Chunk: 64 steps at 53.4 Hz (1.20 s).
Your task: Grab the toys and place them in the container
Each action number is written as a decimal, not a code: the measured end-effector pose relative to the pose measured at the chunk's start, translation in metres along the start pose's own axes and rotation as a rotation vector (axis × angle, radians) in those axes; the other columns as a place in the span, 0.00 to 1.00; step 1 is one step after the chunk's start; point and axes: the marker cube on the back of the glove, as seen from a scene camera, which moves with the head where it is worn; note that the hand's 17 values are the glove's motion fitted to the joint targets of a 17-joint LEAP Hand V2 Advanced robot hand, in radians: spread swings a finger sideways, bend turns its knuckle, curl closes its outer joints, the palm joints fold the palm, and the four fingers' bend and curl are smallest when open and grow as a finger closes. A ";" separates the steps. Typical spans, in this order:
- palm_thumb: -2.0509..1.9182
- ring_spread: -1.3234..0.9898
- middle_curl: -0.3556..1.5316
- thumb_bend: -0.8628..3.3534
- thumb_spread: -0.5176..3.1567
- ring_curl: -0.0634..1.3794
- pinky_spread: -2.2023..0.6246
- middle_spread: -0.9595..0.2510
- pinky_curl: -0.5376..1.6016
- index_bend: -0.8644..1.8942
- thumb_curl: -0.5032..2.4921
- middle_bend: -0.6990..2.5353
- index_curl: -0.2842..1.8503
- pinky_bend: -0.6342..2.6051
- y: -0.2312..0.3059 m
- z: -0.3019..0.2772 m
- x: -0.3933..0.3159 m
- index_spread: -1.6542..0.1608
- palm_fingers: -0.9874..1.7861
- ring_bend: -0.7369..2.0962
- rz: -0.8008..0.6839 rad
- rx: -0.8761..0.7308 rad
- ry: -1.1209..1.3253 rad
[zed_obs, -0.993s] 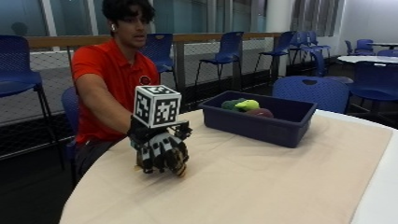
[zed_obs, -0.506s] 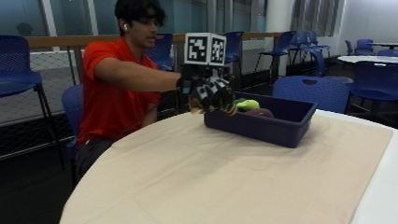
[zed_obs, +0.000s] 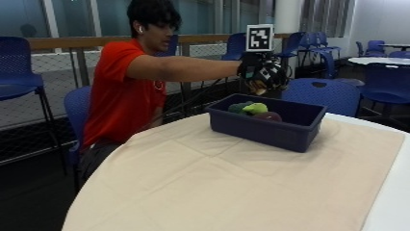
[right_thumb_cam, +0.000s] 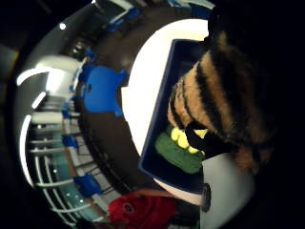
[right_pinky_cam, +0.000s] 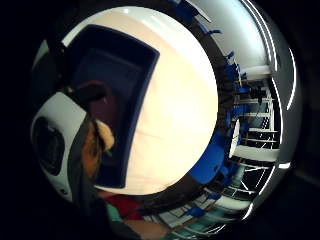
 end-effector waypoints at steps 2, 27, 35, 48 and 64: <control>0.70 0.35 0.46 0.23 0.33 0.41 0.62 0.43 0.43 0.38 0.49 0.32 0.38 0.49 -0.005 0.005 -0.001 0.66 0.71 0.58 0.055 -0.014 0.019; 0.49 0.59 0.33 0.18 0.41 0.26 0.80 0.78 0.46 0.34 0.33 0.24 0.24 0.64 0.070 0.032 0.080 0.74 0.24 0.33 0.207 -0.117 -0.111; 0.49 0.60 0.32 0.18 0.41 0.25 0.82 0.78 0.44 0.35 0.30 0.25 0.23 0.61 0.126 0.042 0.119 0.73 0.25 0.32 0.264 -0.103 -0.159; 0.50 0.60 0.31 0.19 0.42 0.24 0.83 0.77 0.42 0.36 0.27 0.25 0.23 0.59 0.192 0.055 0.174 0.73 0.27 0.32 0.367 -0.063 -0.144; 0.50 0.60 0.30 0.19 0.42 0.23 0.83 0.76 0.41 0.36 0.25 0.25 0.23 0.58 0.239 0.054 0.205 0.72 0.28 0.32 0.431 -0.023 -0.193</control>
